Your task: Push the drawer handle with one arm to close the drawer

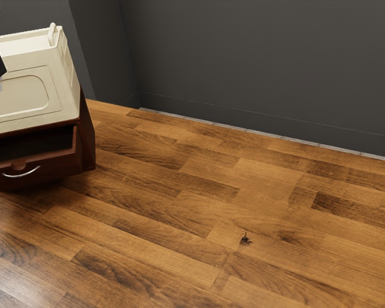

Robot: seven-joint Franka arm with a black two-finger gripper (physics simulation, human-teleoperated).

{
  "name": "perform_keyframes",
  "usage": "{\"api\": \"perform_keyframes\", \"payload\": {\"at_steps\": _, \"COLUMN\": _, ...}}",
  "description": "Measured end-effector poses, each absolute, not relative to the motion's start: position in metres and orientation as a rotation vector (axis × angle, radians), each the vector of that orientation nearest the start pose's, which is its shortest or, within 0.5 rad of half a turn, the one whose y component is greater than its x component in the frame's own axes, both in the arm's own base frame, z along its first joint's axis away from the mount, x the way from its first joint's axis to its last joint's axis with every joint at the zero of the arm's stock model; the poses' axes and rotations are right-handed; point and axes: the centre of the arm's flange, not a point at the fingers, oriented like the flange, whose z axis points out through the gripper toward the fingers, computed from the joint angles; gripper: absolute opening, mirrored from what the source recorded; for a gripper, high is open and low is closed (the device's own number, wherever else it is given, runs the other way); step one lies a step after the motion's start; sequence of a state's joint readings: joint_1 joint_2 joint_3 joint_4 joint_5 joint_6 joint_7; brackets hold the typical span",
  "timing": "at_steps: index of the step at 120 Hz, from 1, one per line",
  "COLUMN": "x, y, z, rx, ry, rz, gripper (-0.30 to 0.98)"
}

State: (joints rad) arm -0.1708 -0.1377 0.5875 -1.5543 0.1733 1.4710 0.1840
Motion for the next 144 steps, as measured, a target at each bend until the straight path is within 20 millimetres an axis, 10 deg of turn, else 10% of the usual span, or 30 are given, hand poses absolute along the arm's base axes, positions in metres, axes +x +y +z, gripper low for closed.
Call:
{"api": "perform_keyframes", "payload": {"at_steps": 10, "x": 0.444, "y": 0.244, "z": 0.691, "rx": -3.013, "ry": -0.371, "rz": -0.025, "gripper": 0.69}}
{"api": "perform_keyframes", "payload": {"at_steps": 21, "x": 0.432, "y": 0.204, "z": 0.778, "rx": -2.962, "ry": -0.269, "rz": -0.273, "gripper": 0.69}}
{"api": "perform_keyframes", "payload": {"at_steps": 28, "x": 0.439, "y": 0.165, "z": 0.799, "rx": -2.948, "ry": -0.167, "rz": -0.330, "gripper": 0.69}}
{"api": "perform_keyframes", "payload": {"at_steps": 46, "x": 0.457, "y": 0.123, "z": 0.790, "rx": -2.952, "ry": -0.071, "rz": -0.286, "gripper": 0.65}}
{"api": "perform_keyframes", "payload": {"at_steps": 64, "x": 0.466, "y": 0.107, "z": 0.772, "rx": -2.964, "ry": -0.033, "rz": -0.216, "gripper": 0.30}}
{"api": "perform_keyframes", "payload": {"at_steps": 92, "x": 0.446, "y": 0.123, "z": 0.677, "rx": -3.026, "ry": -0.056, "rz": 0.095, "gripper": 0.00}}
{"api": "perform_keyframes", "payload": {"at_steps": 144, "x": 0.410, "y": 0.167, "z": 0.497, "rx": -3.124, "ry": -0.270, "rz": 0.247, "gripper": -0.09}}
